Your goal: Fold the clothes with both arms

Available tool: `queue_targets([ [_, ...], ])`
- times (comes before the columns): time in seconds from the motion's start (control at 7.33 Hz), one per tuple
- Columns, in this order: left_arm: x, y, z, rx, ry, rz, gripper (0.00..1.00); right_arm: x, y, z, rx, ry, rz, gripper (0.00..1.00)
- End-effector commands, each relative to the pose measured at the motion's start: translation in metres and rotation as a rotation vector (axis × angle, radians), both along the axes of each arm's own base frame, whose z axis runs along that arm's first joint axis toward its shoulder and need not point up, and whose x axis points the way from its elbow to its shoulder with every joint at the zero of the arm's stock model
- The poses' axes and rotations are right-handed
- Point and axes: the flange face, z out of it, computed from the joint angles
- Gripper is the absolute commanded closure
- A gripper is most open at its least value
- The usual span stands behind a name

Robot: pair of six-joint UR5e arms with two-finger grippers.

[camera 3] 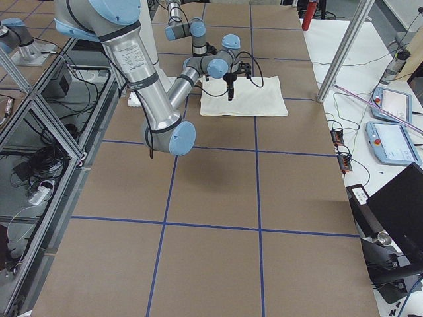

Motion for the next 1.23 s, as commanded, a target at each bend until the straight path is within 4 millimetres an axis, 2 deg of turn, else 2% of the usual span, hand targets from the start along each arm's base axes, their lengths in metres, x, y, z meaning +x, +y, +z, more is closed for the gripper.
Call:
queue_targets([
  [0.0, -0.0001, 0.0003, 0.0055, 0.004, -0.011, -0.006, 0.39, 0.0, 0.0, -0.0002, 0.001, 0.0, -0.001, 0.0],
  [0.68, -0.0013, 0.0005, 0.0032, 0.011, -0.006, -0.004, 0.95, 0.0037, -0.0008, 0.0003, 0.001, -0.002, 0.003, 0.0],
  [0.82, -0.0024, -0.0002, 0.001, 0.014, -0.002, -0.004, 1.0, 0.0037, -0.0007, 0.0012, 0.0, -0.001, 0.003, 0.0],
  [1.09, -0.0074, 0.0015, -0.0045, 0.023, 0.008, 0.005, 1.0, 0.0048, 0.0, 0.0039, -0.019, 0.001, 0.018, 0.0],
])
